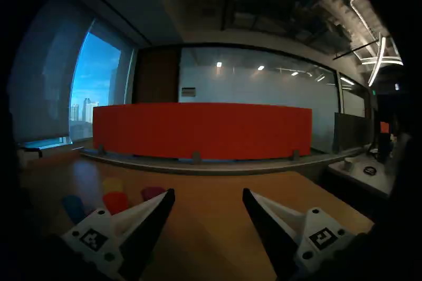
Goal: Pour water
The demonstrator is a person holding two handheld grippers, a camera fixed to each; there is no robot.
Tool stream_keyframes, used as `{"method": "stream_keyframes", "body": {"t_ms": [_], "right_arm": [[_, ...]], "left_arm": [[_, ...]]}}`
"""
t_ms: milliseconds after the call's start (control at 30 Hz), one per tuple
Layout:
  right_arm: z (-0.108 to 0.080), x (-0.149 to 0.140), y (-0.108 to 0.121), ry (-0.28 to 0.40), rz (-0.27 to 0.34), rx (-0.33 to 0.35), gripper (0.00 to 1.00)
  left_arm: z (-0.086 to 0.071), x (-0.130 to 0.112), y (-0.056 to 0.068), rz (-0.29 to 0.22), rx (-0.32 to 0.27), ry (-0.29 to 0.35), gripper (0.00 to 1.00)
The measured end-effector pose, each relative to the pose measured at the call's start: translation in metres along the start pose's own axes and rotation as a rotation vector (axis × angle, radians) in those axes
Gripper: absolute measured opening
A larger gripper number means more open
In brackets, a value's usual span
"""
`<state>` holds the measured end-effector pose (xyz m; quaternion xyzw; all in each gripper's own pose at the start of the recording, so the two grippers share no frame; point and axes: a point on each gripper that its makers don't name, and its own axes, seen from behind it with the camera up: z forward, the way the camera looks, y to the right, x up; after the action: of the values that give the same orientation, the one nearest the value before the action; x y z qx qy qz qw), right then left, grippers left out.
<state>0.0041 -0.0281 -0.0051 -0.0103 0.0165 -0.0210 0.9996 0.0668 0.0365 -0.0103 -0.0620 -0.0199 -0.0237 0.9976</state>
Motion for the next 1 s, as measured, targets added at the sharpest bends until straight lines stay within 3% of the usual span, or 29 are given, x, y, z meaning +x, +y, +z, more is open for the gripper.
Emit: {"method": "stream_keyframes", "body": {"t_ms": [533, 900, 1000], "right_arm": [[0.004, 0.003, 0.01, -0.01, 0.029, -0.03, 0.99], [0.005, 0.011, 0.014, -0.009, 0.036, -0.046, 0.99], [0.005, 0.015, 0.014, -0.003, 0.031, -0.047, 0.99]], "left_arm": [[-0.001, -0.006, -0.019, 0.032, 0.099, 0.062, 0.89], [0.002, -0.015, -0.023, 0.096, 0.124, 0.077, 0.89], [0.004, -0.021, -0.028, 0.094, 0.13, 0.069, 0.89]]}}
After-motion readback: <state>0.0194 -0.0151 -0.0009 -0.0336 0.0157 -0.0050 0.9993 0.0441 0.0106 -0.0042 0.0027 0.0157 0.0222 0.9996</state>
